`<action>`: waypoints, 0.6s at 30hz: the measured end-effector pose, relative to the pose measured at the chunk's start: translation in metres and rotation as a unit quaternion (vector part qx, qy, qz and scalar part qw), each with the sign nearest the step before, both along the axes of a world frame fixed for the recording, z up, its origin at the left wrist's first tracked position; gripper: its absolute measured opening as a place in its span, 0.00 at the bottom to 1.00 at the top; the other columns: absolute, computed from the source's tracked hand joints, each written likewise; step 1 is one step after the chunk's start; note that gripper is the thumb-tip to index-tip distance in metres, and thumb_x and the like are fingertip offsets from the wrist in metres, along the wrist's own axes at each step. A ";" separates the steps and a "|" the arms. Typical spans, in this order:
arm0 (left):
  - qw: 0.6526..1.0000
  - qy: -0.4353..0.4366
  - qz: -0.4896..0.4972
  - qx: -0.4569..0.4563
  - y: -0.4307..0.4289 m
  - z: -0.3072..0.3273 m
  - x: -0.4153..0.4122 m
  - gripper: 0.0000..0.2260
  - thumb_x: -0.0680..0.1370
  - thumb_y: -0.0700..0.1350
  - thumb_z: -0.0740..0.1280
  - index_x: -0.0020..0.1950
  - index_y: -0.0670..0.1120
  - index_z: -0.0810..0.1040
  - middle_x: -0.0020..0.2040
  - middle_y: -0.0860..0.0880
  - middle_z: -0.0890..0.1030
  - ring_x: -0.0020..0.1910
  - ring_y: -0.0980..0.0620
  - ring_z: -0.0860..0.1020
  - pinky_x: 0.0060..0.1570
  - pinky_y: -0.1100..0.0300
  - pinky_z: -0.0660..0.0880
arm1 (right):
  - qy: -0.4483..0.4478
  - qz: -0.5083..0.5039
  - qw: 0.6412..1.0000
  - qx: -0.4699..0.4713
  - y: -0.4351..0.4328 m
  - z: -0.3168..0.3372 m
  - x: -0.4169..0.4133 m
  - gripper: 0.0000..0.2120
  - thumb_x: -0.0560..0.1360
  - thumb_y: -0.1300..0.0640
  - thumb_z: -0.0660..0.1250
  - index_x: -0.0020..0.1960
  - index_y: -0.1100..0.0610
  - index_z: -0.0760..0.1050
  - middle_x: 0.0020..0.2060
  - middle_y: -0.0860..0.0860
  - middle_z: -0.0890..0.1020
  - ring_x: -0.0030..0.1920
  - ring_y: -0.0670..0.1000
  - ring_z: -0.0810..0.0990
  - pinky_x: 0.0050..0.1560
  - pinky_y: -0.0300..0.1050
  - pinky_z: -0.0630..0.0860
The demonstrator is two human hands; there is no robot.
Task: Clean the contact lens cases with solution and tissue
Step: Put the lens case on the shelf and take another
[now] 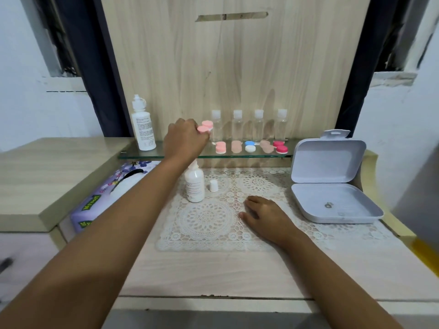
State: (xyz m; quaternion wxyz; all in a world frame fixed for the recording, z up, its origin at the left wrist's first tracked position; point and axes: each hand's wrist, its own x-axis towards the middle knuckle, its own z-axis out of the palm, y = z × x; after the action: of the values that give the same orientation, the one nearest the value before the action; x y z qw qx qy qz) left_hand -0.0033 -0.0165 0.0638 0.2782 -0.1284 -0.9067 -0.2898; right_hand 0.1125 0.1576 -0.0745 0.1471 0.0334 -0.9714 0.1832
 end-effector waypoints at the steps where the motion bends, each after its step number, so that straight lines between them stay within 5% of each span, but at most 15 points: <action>1: 1.000 -0.011 0.016 -0.015 0.002 -0.001 -0.004 0.17 0.74 0.53 0.63 0.52 0.42 0.79 0.49 0.43 0.79 0.50 0.42 0.75 0.45 0.50 0.74 | 0.002 0.000 1.000 0.000 0.000 0.000 -0.001 0.17 0.77 0.48 0.61 0.51 0.62 0.76 0.53 0.53 0.78 0.55 0.53 0.74 0.61 0.47 0.68; 8: 0.988 -0.068 0.084 -0.114 0.018 -0.018 -0.013 0.16 0.76 0.53 0.61 0.54 0.42 0.77 0.55 0.43 0.76 0.57 0.42 0.71 0.45 0.54 0.63 | 0.000 -0.002 1.000 -0.007 0.000 0.000 0.000 0.18 0.77 0.48 0.61 0.53 0.62 0.76 0.55 0.54 0.77 0.57 0.54 0.74 0.62 0.46 0.67; 18: 0.975 -0.075 0.114 -0.177 0.020 -0.030 -0.014 0.16 0.77 0.53 0.60 0.57 0.44 0.76 0.58 0.44 0.75 0.60 0.43 0.71 0.52 0.53 0.64 | 0.009 0.001 1.000 0.003 0.001 -0.001 -0.001 0.18 0.77 0.48 0.61 0.54 0.63 0.76 0.57 0.55 0.77 0.58 0.54 0.73 0.63 0.46 0.66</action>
State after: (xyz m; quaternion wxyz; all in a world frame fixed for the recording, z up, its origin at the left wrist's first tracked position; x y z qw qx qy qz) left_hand -0.0173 0.0038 0.0337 0.2132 -0.0497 -0.9706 -0.1003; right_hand 0.1118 0.1583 -0.0753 0.1551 0.0362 -0.9706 0.1806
